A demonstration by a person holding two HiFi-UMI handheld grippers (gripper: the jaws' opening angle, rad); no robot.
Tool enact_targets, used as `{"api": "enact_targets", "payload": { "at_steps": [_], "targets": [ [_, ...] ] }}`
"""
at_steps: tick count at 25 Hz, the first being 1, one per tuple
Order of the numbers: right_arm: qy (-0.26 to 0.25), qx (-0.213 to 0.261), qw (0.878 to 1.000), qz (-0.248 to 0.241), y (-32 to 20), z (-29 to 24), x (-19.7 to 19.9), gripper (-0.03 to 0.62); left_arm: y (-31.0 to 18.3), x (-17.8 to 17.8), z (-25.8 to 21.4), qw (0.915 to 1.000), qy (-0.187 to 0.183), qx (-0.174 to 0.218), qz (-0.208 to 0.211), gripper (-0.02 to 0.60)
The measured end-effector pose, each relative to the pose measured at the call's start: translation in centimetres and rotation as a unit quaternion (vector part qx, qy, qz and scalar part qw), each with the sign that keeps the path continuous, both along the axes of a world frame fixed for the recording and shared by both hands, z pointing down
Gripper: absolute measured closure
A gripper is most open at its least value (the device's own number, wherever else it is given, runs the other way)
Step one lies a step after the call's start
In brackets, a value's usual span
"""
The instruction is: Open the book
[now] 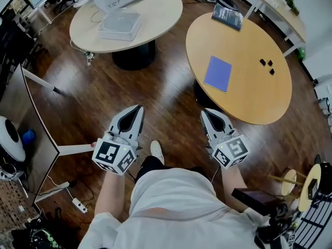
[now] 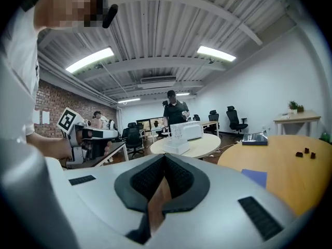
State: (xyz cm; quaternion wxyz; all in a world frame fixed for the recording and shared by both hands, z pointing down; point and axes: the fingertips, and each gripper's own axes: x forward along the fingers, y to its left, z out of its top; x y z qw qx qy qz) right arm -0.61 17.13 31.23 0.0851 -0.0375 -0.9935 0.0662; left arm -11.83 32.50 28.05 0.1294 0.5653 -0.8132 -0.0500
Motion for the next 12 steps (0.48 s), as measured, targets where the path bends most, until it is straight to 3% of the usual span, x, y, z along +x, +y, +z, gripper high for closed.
{"api": "enact_targets", "payload": {
  "at_steps": [4,12],
  "targets": [
    [0.001,0.004,1.0,0.017,0.5,-0.3,-4.2,0.591,0.6,-5.1,0.0,0.9999,0.005,-0.005,0.012,0.572],
    [0.022,0.015,1.0,0.016,-0.2,-0.1,-8.2,0.591,-1.0,-8.3,2.0,0.9983,0.043,0.01,0.038,0.572]
  ]
}}
